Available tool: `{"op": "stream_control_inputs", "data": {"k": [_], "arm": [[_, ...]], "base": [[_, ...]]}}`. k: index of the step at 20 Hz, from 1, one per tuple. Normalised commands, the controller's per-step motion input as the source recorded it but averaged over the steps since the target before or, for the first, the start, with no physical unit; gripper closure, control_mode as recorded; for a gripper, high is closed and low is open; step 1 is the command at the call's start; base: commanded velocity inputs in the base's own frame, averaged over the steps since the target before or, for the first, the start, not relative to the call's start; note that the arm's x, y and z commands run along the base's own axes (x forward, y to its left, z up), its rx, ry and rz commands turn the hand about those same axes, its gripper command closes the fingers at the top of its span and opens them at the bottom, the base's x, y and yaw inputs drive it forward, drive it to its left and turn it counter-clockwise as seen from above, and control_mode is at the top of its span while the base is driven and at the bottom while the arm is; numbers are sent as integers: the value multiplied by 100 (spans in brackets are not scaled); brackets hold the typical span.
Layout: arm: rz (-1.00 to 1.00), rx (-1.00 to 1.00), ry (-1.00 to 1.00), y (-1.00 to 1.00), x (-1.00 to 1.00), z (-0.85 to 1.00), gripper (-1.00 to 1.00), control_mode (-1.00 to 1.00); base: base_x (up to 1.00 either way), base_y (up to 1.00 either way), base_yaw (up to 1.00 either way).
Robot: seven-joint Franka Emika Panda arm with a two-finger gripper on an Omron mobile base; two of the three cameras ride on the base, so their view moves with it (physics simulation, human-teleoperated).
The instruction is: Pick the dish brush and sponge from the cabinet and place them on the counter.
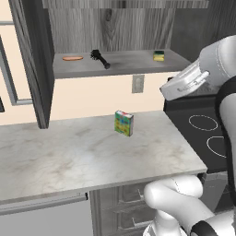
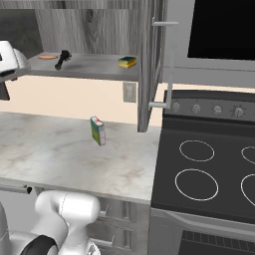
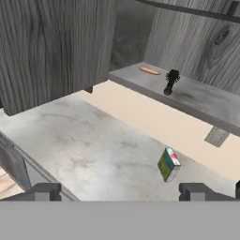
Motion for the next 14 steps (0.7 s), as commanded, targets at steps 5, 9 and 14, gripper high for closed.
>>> {"op": "stream_control_inputs", "data": {"k": [5,9,14], "arm": [[-10,2,0,-9,35,0,-100,-100],[-2,0,0,0,42,0,-100,-100],[0,0,0,0,41,0,-100,-100]], "base": [[0,0,0],[0,0,0],[0,0,0]]}}
